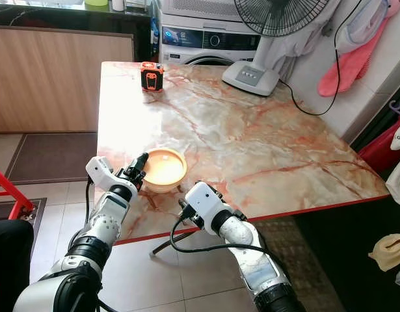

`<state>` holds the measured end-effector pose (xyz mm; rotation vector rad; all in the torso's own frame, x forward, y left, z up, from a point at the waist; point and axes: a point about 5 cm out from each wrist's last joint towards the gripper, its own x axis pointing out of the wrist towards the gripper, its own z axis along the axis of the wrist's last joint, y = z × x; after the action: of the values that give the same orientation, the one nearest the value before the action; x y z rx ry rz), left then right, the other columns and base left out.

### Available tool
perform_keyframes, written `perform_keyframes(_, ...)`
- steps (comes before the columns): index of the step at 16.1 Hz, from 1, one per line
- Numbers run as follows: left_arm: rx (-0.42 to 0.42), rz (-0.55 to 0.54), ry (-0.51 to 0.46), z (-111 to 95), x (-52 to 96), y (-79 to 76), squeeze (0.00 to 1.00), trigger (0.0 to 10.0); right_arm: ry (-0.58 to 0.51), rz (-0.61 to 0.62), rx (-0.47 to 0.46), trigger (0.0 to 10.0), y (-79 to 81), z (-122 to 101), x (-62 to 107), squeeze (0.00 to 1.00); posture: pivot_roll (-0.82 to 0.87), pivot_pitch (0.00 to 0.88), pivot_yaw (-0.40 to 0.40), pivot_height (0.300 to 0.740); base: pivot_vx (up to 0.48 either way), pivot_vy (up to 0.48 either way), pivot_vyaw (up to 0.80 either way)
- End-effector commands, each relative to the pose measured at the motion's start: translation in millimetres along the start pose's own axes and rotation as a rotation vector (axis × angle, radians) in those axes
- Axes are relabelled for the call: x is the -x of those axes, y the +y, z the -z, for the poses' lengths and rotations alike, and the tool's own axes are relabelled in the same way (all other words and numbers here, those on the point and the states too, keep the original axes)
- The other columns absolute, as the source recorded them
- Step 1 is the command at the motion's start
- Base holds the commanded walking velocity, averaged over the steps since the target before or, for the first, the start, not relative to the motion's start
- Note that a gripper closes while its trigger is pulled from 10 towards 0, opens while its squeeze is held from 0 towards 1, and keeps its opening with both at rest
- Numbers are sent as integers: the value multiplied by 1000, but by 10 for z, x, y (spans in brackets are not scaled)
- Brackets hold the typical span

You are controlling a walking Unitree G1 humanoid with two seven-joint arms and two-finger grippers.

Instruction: Restocking fridge

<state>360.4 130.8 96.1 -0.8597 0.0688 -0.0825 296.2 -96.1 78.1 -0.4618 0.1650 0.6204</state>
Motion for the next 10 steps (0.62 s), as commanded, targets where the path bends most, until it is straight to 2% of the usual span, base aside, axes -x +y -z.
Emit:
perform_keyframes(1, -18, -17, 60, 113, 11, 8, 0, 0, -9, 3, 19, 10000, -47, -37, 14, 0, -74, 0, -177, 740, 0, 0, 0)
perform_keyframes(8, -13, -15, 50, 101, 12, 9, 0, 0, -7, 2, 26, 10000, -41, -39, 7, 0, -72, 0, -175, 740, 0, 0, 0)
perform_keyframes(10, 27, 41, 10, 43, 9, -39, 0, 0, -9, 4, 28, 10000, -42, -42, 4, 0, -72, 0, -174, 740, 0, 0, 0)
